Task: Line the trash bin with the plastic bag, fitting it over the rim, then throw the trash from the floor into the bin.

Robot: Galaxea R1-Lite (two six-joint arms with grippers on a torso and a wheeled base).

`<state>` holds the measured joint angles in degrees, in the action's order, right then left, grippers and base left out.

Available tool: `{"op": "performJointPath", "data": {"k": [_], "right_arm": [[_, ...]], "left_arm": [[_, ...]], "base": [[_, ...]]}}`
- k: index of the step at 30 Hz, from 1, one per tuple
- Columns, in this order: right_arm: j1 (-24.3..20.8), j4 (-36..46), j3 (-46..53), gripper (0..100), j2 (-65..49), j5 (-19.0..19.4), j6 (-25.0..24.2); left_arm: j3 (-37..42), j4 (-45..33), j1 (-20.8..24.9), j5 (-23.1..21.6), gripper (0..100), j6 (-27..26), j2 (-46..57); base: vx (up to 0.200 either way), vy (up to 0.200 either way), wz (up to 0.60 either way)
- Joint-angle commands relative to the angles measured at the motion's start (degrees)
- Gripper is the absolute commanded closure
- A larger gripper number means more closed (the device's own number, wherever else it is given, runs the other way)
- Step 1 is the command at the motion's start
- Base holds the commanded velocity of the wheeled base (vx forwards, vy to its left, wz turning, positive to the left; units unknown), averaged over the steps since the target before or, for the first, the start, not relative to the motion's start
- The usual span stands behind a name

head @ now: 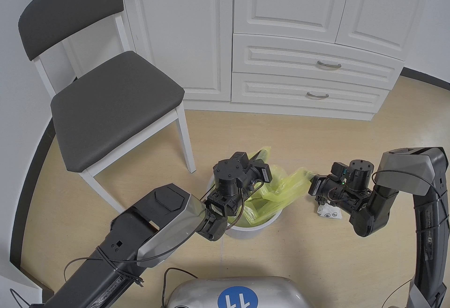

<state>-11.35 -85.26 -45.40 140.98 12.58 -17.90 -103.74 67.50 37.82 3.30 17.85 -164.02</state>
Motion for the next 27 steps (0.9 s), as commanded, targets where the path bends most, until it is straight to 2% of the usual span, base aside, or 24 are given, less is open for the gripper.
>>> {"op": "performJointPath", "data": {"k": [1,6,10,11,15,17,18,23,27], "right_arm": [[-1.9,-0.7,-0.2,100,1.3,0.0,-0.3],[-4.1,-3.2,-0.2,100,2.8,-0.4,-0.8],[-7.4,-4.7,-0.4,100,3.8,-1.2,-2.4],[-9.3,-4.7,-0.9,100,4.2,-2.6,-3.6],[-12.2,-4.7,-4.4,100,6.7,-7.6,-5.1],[-12.5,-4.6,-6.1,100,8.0,-9.4,-5.1],[-12.5,-4.3,-7.4,100,8.9,-10.6,-5.0],[-12.0,-4.5,-6.9,100,8.0,-10.6,-5.0],[-11.7,-4.3,-5.8,100,6.4,-10.7,-4.8]], "left_arm": [[-2.1,-0.2,-2.0,0.1,100,0.1,-2.9],[-1.6,1.0,-2.8,0.8,100,0.1,-2.9],[3.0,4.6,-3.2,0.8,100,0.0,-0.8],[6.1,6.4,-3.1,0.8,100,0.0,1.1],[13.2,10.7,-2.8,0.7,100,0.0,4.8],[15.9,12.7,-2.7,0.8,100,0.0,5.8],[20.6,16.2,-2.6,0.8,100,-0.1,8.0],[27.6,20.2,-2.4,0.7,100,-0.2,11.6],[33.6,20.3,-2.7,0.7,100,-0.4,15.2]], "base": [[0.0,0.0,0.0],[0.0,0.0,0.0],[0.0,0.0,0.0],[0.0,0.0,0.0],[0.0,0.0,0.0],[0.0,0.0,0.0],[0.0,0.0,0.0],[0.0,0.0,0.0],[0.0,0.0,0.0]]}}
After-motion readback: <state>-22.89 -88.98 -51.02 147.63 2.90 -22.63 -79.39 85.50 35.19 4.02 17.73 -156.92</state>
